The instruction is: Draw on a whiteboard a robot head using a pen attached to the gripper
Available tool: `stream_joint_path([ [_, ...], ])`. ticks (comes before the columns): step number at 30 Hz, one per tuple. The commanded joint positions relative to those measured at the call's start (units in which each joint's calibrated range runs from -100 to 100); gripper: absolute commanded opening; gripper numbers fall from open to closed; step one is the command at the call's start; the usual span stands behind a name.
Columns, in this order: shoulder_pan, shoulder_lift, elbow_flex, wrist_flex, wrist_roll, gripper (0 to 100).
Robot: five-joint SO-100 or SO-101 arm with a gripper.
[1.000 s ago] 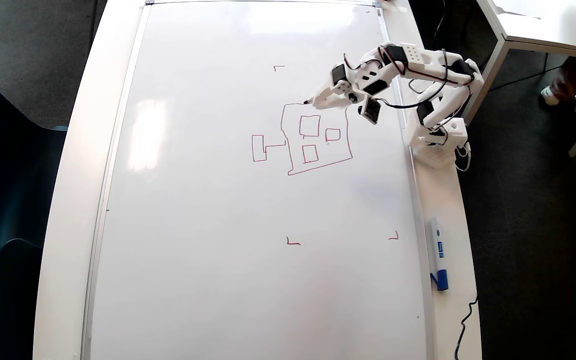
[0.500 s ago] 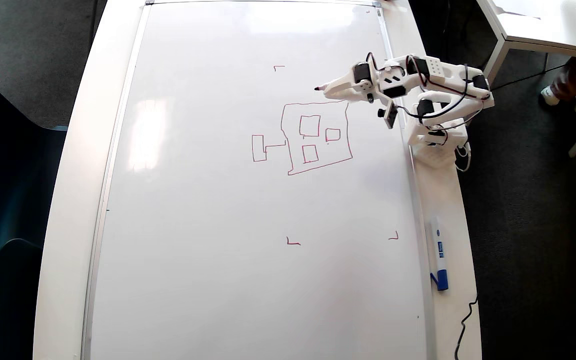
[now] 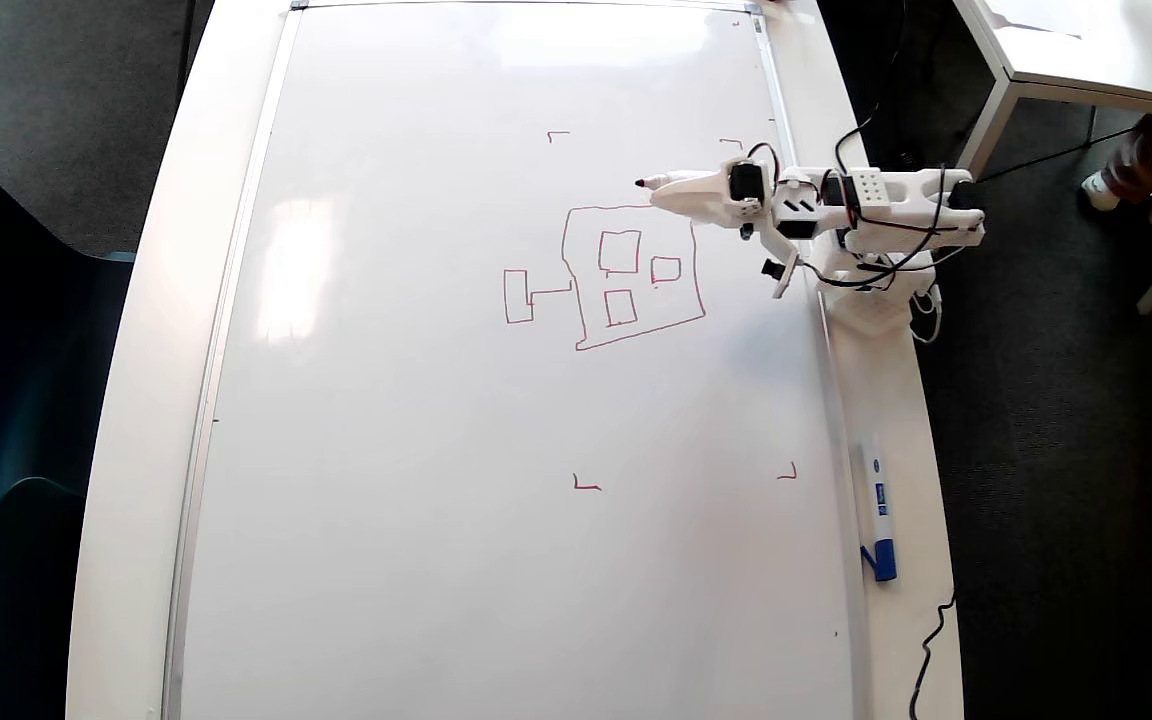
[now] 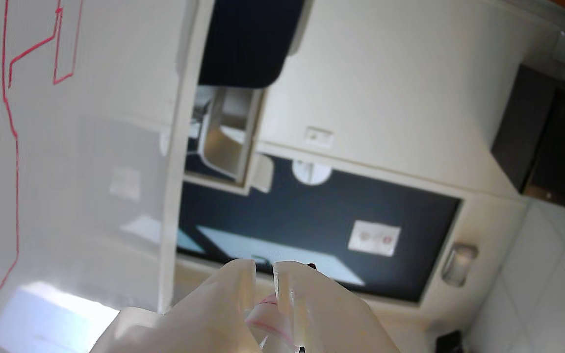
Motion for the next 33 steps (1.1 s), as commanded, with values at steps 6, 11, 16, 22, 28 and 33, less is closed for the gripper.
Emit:
stream_joint_path([
  [6, -2.10, -10.81, 0.37, -5.82, 0.23, 1],
  [11, -2.18, -12.16, 0.19, -18.16, 2.70, 1],
  [16, -2.25, -11.65, 0.19, -37.36, 5.70, 1],
  [22, -5.27, -11.90, 0.19, -54.13, 7.79, 1],
  [28, -6.08, -12.41, 0.19, -69.59, 8.12, 1],
  [33, -6.01, -12.41, 0.19, -79.67, 8.06, 1],
])
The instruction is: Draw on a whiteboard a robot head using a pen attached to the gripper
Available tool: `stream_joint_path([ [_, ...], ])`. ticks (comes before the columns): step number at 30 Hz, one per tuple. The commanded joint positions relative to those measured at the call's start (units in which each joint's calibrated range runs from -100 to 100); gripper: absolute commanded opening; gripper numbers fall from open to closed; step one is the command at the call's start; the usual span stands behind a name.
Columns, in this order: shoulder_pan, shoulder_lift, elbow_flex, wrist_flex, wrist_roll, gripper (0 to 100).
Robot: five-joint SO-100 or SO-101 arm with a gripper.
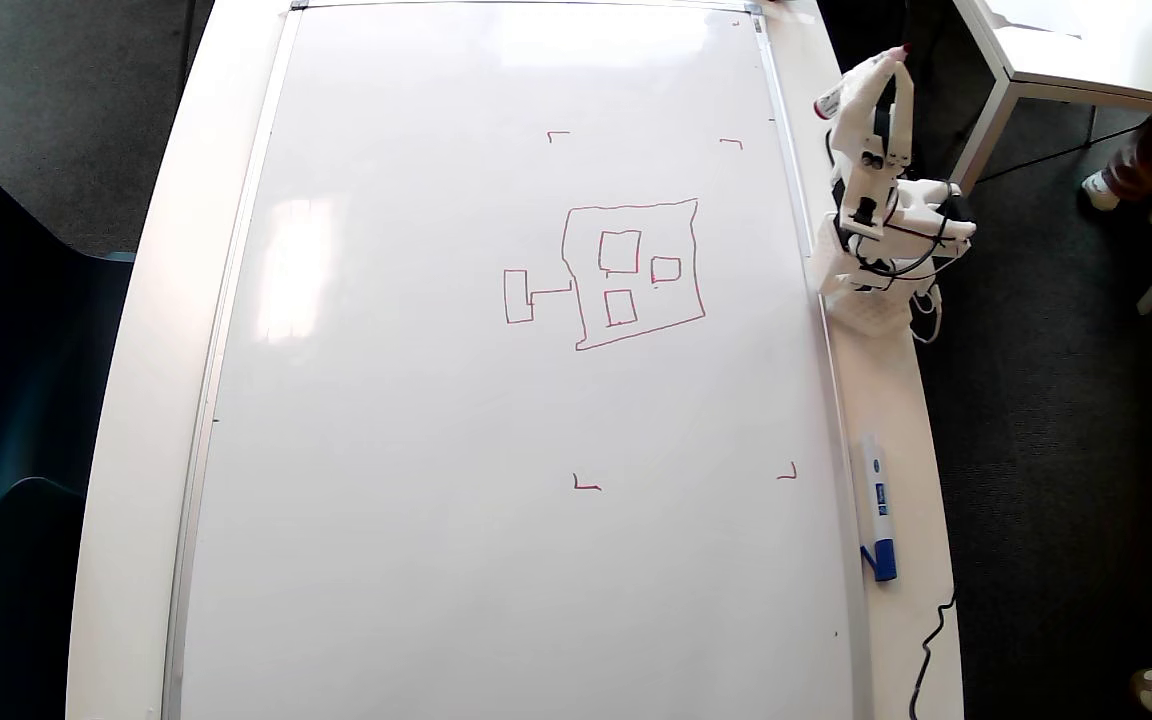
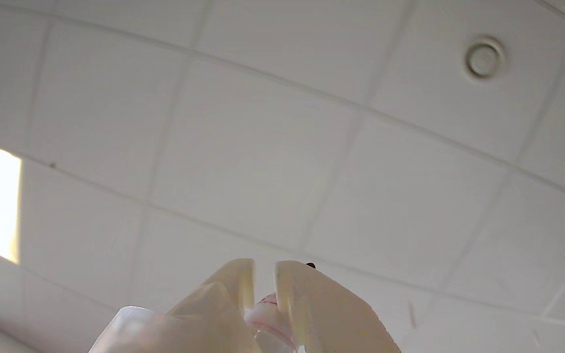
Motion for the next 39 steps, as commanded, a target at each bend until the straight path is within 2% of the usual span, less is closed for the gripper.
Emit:
stream_joint_path([
  [1, -0.20, 0.13, 0.28, -6.56, -0.02, 1],
  [11, -0.20, 0.05, 0.28, -16.99, -0.02, 1],
  [39, 0.32, -0.04, 0.28, -16.99, 0.08, 1],
])
